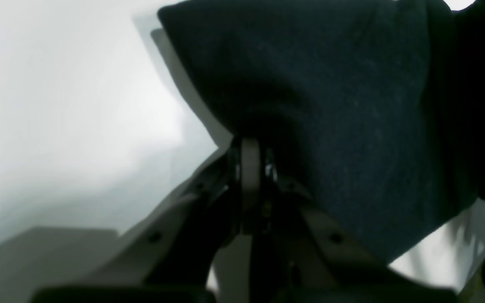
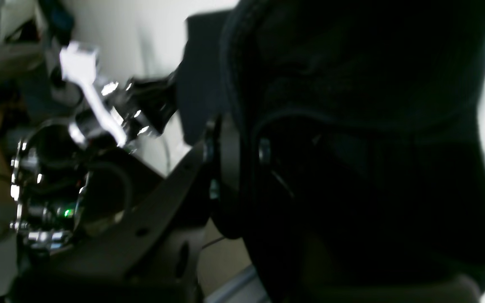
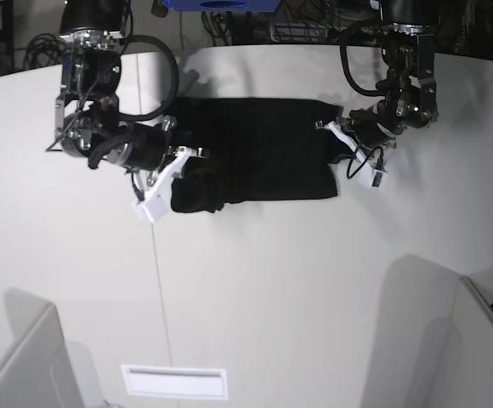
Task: Fold the T-shirt properly
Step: 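Fold the strip end with the right gripper over toward the left gripper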
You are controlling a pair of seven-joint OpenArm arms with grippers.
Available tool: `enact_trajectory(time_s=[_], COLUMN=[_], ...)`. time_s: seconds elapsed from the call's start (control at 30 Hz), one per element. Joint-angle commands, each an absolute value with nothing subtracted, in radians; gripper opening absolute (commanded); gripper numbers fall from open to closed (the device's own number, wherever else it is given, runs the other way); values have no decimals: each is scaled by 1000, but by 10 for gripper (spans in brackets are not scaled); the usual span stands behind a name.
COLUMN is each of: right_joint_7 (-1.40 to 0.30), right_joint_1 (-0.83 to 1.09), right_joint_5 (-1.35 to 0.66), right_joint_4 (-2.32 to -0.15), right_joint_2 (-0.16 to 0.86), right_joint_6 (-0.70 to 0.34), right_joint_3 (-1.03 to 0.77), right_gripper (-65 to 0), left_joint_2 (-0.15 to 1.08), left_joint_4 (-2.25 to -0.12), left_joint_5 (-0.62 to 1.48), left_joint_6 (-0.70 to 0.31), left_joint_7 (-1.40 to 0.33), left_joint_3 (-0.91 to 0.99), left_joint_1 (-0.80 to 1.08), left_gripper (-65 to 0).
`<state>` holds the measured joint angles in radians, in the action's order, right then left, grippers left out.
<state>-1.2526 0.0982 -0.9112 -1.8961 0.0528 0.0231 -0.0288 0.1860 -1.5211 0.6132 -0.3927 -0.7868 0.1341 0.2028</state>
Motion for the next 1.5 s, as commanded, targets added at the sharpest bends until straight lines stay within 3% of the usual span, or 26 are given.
enact_trajectory(time_s=[0.0, 0.13, 0.33, 0.67, 1.47], right_joint_7=[-1237, -1233, -1153, -1021, -1007], right_joint_1=[85, 91, 88, 82, 22], right_joint_5=[-937, -937, -931, -750, -748], right_joint_4=[-1914, -1914, -1908, -1900, -1715], right_joint_2=[38, 1, -30, -35, -76], right_joint_6=[36, 117, 127, 128, 127], right_joint_3=[-13, 58, 165, 332, 340], right_gripper=[-650, -650, -650, -650, -650], left_joint_2=[191, 191, 193, 193, 229], left_joint_4=[-1521, -1521, -1526, -1538, -1552], left_joint_5=[573, 573, 573, 573, 578], left_joint_6=[-377, -377, -377, -377, -375], left_joint_7=[-835, -835, -835, -837, -837], left_joint_3=[131, 130, 130, 130, 142], left_joint_1=[213, 220, 236, 254, 254], left_gripper=[-650, -650, -650, -650, -650])
